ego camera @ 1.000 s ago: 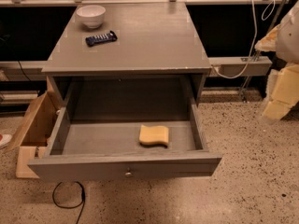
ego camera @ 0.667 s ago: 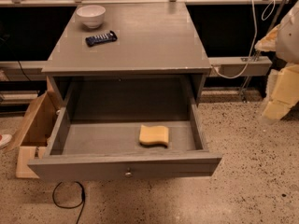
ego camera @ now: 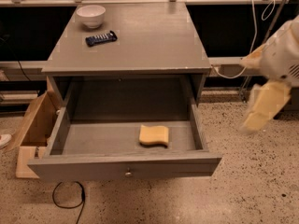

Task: Pick sponge from top drawer and place on counter

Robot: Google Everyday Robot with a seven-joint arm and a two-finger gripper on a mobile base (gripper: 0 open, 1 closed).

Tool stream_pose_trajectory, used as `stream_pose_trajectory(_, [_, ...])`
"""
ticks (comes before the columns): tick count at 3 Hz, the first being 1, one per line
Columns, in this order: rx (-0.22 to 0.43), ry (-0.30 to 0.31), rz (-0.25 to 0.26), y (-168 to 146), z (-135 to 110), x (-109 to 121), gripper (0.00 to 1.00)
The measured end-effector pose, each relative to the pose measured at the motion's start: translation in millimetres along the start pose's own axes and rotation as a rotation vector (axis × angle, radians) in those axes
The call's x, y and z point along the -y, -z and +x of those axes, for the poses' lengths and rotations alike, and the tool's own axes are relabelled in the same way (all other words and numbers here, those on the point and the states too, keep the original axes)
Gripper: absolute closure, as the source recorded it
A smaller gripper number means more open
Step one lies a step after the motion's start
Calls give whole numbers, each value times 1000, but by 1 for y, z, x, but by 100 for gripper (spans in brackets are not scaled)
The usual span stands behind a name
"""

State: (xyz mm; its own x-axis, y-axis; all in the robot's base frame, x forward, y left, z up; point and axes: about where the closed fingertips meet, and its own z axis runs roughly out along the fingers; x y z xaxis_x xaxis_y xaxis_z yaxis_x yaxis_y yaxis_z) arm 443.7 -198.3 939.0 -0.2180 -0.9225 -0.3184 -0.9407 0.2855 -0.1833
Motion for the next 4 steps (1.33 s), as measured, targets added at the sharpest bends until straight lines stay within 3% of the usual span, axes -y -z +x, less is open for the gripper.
stream_pose_trajectory(1, [224,-78,-119,-101,-29,-16,0])
stream_pose_trajectory(2, [311,-134,-127,-145,-55,-10,0])
stream_pose_trajectory(4, [363,-116,-121,-169,-66,1,0])
